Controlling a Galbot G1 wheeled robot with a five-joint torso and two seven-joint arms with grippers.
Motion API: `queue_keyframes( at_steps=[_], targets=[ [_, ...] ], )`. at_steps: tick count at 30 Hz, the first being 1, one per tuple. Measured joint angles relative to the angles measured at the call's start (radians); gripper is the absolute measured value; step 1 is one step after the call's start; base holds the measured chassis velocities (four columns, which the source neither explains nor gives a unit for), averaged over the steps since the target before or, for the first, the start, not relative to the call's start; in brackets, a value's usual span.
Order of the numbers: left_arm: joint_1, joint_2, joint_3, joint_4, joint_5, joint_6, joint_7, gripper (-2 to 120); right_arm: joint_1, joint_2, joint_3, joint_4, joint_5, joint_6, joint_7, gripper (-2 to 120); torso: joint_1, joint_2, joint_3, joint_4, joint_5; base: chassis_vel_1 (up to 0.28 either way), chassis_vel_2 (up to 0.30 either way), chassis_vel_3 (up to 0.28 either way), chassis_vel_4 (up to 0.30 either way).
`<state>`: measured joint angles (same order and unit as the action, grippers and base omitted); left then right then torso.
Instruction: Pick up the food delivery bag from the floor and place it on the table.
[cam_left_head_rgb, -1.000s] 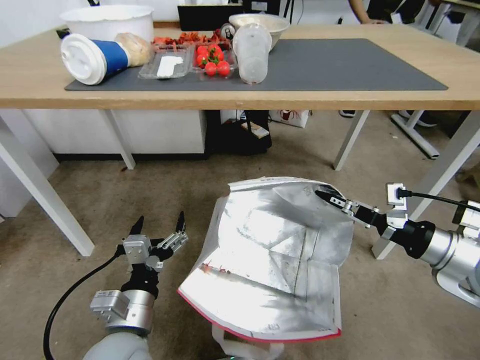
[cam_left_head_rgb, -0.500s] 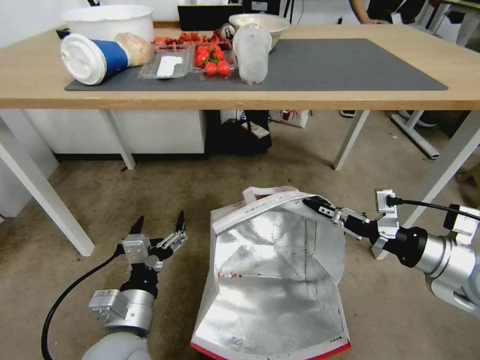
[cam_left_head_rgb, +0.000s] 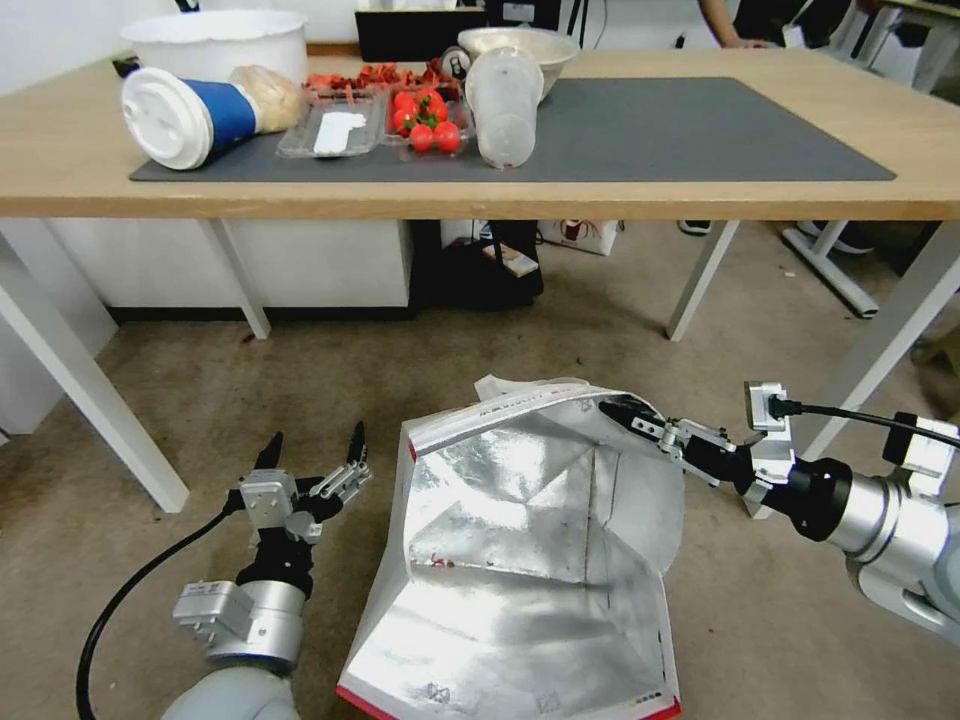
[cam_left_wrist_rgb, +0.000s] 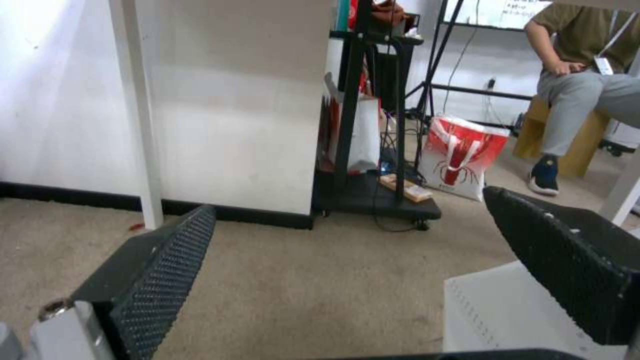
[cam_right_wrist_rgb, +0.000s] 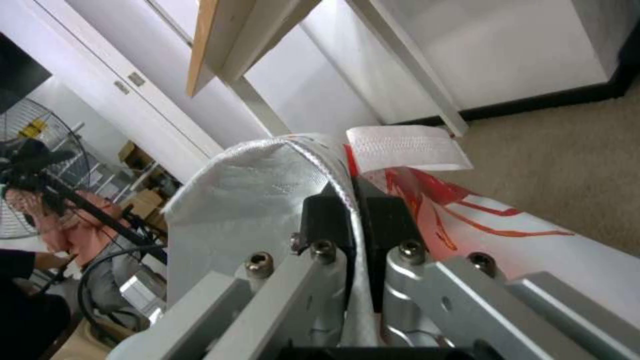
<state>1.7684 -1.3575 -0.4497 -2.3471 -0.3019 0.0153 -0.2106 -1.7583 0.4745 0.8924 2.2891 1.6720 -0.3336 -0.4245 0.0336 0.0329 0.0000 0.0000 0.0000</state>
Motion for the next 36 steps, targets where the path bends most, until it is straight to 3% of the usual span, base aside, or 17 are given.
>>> queue_keyframes(
  at_steps=[20, 36],
  targets=[
    [-0.002, 0.003, 0.015, -0.014, -0.061, -0.022, 0.010, 100, 0.007, -0.006, -0.002, 0.002, -0.015, 0.004, -0.017, 0, 0.001, 0.006, 0.004, -0.0001, 0.0000, 0.000, 0.000, 0.000, 0.000],
    [-0.003, 0.016, 0.013, -0.019, -0.073, -0.011, -0.007, 100, 0.001, 0.006, -0.006, -0.003, -0.037, 0.006, -0.039, 0, 0.005, 0.073, 0.067, 0.0000, 0.0000, 0.000, 0.000, 0.000, 0.000]
  ],
)
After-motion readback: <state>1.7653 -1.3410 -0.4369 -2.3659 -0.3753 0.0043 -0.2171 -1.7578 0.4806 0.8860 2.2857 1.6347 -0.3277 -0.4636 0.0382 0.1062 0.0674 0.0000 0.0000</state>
